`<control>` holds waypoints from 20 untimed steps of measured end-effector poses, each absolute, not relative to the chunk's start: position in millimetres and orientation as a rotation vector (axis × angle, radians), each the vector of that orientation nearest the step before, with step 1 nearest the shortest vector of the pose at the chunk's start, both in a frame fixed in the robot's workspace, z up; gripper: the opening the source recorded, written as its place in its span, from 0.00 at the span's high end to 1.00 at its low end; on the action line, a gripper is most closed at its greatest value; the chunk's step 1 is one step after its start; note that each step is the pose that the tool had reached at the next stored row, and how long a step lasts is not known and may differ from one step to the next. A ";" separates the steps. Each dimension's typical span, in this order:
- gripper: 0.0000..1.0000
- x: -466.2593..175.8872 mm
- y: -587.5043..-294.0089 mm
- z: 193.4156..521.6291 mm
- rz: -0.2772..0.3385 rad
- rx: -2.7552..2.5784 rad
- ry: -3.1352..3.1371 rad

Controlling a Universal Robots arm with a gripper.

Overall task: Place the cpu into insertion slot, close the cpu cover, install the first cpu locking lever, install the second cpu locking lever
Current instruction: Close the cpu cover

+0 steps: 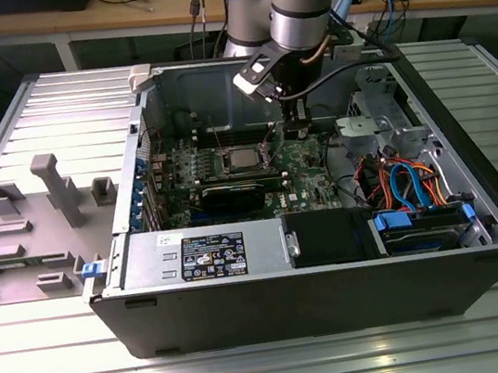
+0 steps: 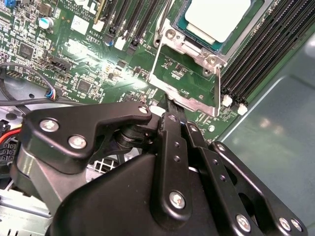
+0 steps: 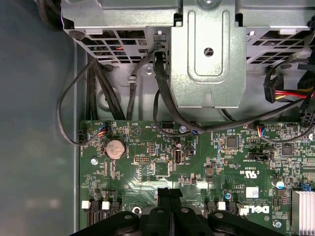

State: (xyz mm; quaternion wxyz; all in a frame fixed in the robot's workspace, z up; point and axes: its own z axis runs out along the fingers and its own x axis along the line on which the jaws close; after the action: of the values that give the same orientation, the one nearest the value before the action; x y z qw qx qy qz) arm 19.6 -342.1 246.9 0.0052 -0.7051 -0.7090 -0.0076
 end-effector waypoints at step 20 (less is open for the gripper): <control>0.89 14.1 -342.1 246.9 -0.024 -2.208 -2.220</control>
State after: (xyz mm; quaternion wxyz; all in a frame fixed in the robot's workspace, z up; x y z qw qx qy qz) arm 14.1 -342.1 246.9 0.0052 -0.7051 -0.7091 -0.0076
